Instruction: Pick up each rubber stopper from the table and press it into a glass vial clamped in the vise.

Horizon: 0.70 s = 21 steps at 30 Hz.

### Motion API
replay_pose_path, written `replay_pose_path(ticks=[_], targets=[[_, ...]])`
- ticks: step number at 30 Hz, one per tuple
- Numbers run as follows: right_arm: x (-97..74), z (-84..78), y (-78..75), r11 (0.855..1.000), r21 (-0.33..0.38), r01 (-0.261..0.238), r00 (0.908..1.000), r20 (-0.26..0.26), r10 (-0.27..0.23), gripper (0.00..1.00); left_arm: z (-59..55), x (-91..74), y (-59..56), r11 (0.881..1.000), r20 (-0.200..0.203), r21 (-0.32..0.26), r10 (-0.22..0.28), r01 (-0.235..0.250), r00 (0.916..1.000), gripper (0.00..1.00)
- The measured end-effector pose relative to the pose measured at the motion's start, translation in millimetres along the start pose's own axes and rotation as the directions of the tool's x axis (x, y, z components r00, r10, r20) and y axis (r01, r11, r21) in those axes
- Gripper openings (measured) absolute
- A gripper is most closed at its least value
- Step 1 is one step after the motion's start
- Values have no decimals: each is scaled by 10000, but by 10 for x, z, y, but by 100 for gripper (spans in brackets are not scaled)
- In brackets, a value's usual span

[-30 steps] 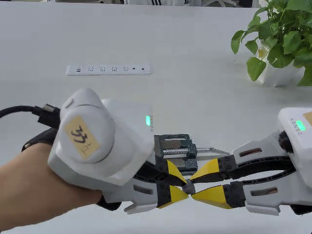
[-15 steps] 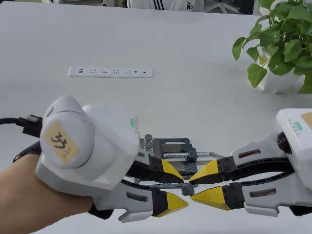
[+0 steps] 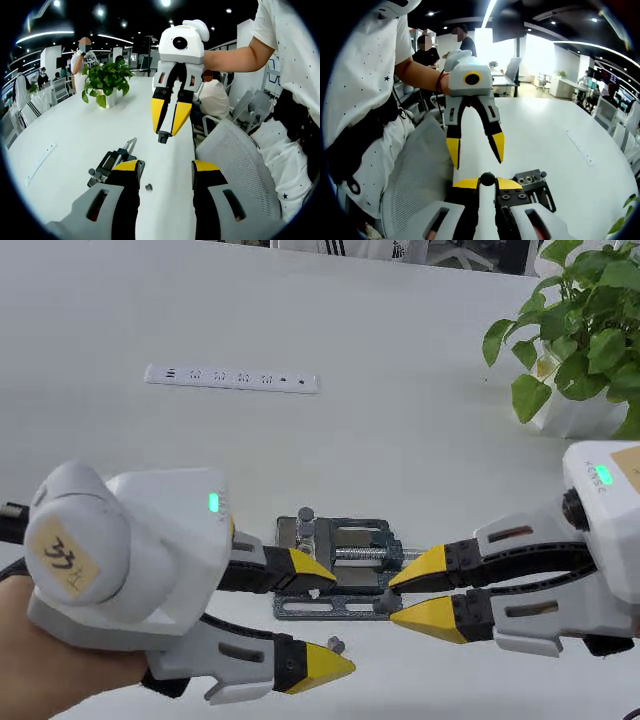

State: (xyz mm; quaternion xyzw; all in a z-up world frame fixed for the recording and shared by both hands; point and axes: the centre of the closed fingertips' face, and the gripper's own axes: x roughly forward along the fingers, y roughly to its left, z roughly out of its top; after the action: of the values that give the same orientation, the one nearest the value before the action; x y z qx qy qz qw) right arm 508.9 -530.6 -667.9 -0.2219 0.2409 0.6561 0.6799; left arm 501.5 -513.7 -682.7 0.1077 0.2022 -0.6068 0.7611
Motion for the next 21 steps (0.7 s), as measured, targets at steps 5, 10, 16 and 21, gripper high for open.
replay_pose_path(ticks=[5, 10, 16, 21], targets=[[48, 33, -121, 9999, -53, 123, 9997, -233, -124, 6, -98, -53, 84, 9990, 206, -200, 415, -411, 9989, 45], [123, 55, -253, 9999, -35, 144, 9983, -560, -145, 6, -181, -108, 185, 9959, 395, -390, 834, -819, 9957, 55], [244, 35, -410, 9997, -231, -31, 9920, -1265, 2, 5, -303, -138, 242, 9947, 530, -342, 990, -973, 9937, 66], [355, 20, -564, 9991, -393, -126, 9827, -1852, 51, 5, -410, -155, 279, 9936, 732, -426, 1078, -1049, 9915, 75]])
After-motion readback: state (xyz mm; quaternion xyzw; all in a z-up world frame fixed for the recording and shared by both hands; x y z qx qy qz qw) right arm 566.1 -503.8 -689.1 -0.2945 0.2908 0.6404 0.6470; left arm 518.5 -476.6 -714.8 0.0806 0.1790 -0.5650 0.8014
